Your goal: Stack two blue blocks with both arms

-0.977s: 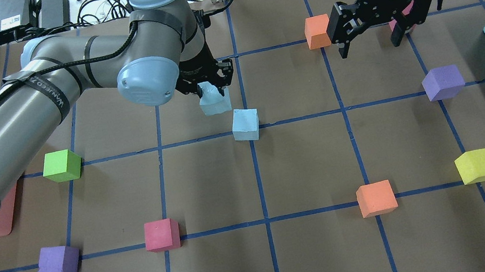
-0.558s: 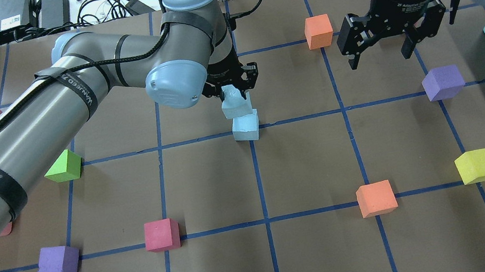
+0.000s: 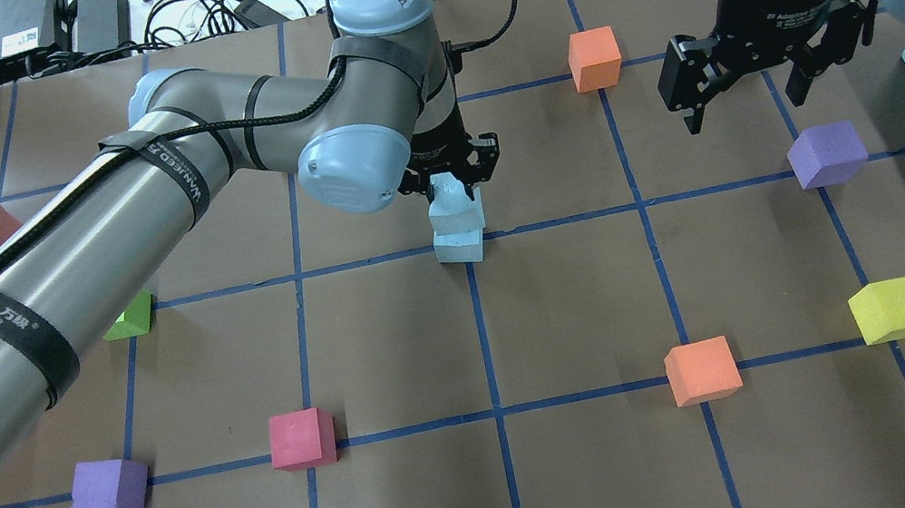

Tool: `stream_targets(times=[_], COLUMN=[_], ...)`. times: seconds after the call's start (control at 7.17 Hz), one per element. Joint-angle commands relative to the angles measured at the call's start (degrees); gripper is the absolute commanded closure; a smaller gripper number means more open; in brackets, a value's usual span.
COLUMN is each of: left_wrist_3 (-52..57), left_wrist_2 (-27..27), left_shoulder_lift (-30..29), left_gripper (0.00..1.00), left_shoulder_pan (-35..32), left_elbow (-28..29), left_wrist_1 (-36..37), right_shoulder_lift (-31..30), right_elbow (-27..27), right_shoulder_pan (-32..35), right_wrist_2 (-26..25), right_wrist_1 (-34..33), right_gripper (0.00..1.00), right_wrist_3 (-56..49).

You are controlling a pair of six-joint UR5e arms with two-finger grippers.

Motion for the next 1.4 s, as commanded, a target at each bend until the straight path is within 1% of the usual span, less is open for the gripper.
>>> stream_targets(times=[0.0,0.14,0.28,0.42,0.7,0.84,0.98,1.12,1.26], left_wrist_3=[-0.1,-0.7,-2.1,-2.6,-2.6,-2.6,-1.7,-0.6,2.6], left_wrist_2=[0.1,-0.2,-0.2,0.1,0.2,0.2,0.3,0.4,0.4], left_shoulder_lift=[-0.2,-0.3,-0.9,-1.0,-1.0,-0.9,0.6,2.2,4.0], left_gripper=[0.73,0.58,0.28,0.16,0.15,0.11,0.08,0.0,0.0], left_shoulder_pan=[-0.2,-0.2,-0.4,-0.4,-0.5,-0.4,-0.2,1.3,4.4], left_elbow=[0.0,-0.1,-0.1,-0.1,-0.2,-0.1,0.8,1.4,3.0], left_wrist_1=[0.0,0.0,-0.1,-0.1,-0.2,-0.1,-0.1,-0.6,-2.2], right_shoulder_lift=[-0.6,-0.7,-0.8,-0.7,-0.7,-0.7,-0.6,-0.6,-0.6], right_elbow=[-0.2,-0.2,-0.2,-1.1,-1.0,-0.9,-1.3,-1.1,-1.2], right_shoulder_pan=[0.1,0.0,0.0,0.2,0.2,0.2,0.2,0.2,0.2], right_wrist_2=[0.4,2.1,3.8,3.7,3.7,3.6,3.6,3.7,3.7], right_wrist_1=[0.4,0.5,0.5,0.7,1.1,2.0,2.5,2.6,2.5], right_gripper=[0.0,0.0,0.0,0.0,0.0,0.0,0.0,0.0,0.0], right_wrist_3=[0.4,0.4,0.5,0.5,0.5,0.5,0.5,0.6,1.1])
